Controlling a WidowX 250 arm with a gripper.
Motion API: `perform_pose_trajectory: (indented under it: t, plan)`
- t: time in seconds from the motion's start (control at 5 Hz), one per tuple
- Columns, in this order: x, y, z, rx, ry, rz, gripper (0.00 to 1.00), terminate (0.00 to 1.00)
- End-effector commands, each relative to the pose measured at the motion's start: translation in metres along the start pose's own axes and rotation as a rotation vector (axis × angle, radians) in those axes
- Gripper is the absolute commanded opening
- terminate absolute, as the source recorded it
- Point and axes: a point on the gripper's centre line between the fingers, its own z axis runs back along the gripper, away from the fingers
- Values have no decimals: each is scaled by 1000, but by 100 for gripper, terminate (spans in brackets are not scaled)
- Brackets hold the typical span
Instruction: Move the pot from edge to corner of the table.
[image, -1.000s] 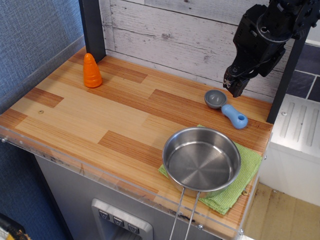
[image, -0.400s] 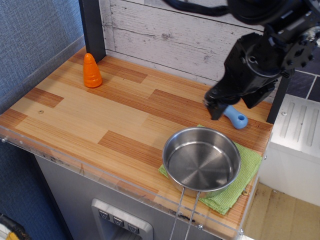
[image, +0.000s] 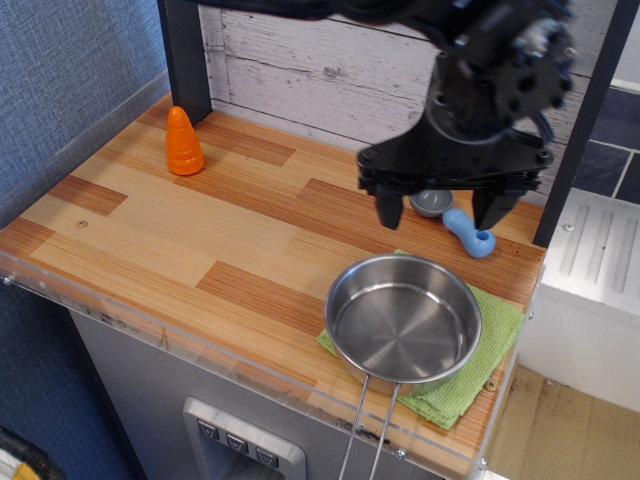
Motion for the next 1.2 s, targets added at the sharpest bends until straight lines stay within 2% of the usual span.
perform_pose_trajectory:
  t: [0.0,0.4,0.8,1.0]
  plan:
    - [24,24,0,-186,130,-260,100,0]
    - [17,42,-17,-194,192,-318,100,0]
    - [3,59,-31,-192,283,-453,100,0]
    - [-8,63,-42,-223,301,-485,100,0]
